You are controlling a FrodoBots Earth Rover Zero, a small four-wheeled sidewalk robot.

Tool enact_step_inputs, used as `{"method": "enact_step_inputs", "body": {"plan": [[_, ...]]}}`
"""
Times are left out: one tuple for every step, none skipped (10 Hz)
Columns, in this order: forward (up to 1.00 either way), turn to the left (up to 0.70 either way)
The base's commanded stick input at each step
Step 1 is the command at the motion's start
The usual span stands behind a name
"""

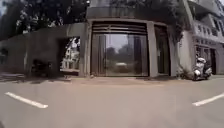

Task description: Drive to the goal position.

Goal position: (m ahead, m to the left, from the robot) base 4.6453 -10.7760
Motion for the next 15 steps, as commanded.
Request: {"method": "enact_step_inputs", "body": {"plan": [[1.00,-0.40],[1.00,-0.40],[1.00,-0.40],[1.00,-0.40],[1.00,-0.40],[1.00,-0.40],[1.00,-0.40],[1.00,-0.40],[1.00,-0.40],[1.00,-0.40],[1.00,-0.40],[1.00,-0.40],[1.00,-0.40],[1.00,-0.40],[1.00,-0.40]]}}
